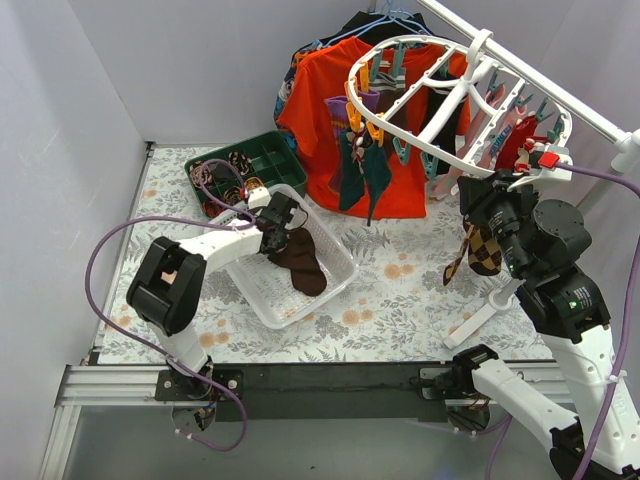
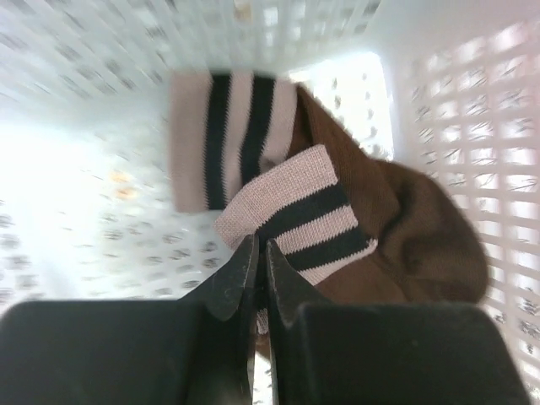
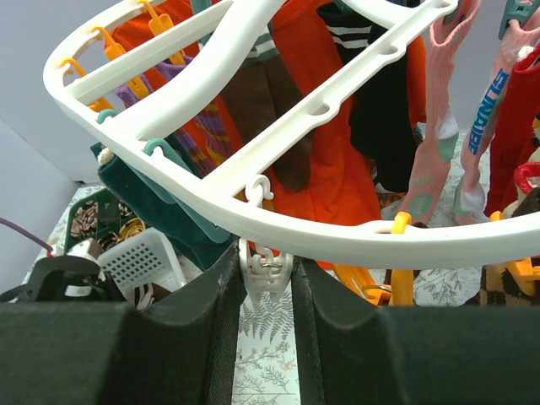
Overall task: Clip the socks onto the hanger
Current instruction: Pick up the sock from the bin, then clamp the sock onto the hanger.
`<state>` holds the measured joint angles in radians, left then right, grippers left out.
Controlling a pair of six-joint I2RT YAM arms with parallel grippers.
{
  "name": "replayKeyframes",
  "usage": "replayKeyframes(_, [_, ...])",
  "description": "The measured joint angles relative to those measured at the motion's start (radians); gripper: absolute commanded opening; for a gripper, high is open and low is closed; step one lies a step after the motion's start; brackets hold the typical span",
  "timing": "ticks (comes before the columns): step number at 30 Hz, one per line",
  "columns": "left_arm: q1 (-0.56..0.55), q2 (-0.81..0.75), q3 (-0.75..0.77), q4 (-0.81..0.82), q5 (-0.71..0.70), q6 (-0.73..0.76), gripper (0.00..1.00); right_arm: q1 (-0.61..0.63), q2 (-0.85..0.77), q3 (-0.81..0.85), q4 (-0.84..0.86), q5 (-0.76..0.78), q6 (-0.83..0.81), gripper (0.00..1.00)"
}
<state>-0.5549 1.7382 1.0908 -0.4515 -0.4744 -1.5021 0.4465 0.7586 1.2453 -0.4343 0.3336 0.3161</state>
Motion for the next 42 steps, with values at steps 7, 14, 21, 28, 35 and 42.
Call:
replayKeyframes(7, [-0.029, -0.196, 0.064, 0.022, -0.147, 0.223, 0.0, 0.0, 0.0, 0.0, 0.0, 0.0, -0.003, 0.01])
replayKeyframes(14, [-0.157, -0.423, 0.101, 0.364, -0.169, 0.667, 0.0, 0.0, 0.0, 0.002, 0.0, 0.0, -0.005, 0.01])
replayKeyframes(21, [-0.271, -0.484, 0.103, 0.568, 0.127, 1.007, 0.0, 0.0, 0.002, 0.011, -0.002, -0.003, -0.006, 0.01])
replayKeyframes(28, [-0.377, -0.452, 0.072, 0.676, 0.356, 1.155, 0.0, 0.0, 0.0, 0.02, -0.004, -0.016, -0.006, 0.01])
replayKeyframes(35, [-0.49, -0.33, 0.045, 0.808, 0.431, 1.246, 0.0, 0.0, -0.002, 0.023, -0.004, -0.031, -0.006, 0.01])
replayKeyframes(42, [-0.553, -0.204, 0.042, 0.982, 0.458, 1.305, 0.0, 0.0, -0.011, 0.023, -0.003, -0.05, -0.005, 0.01])
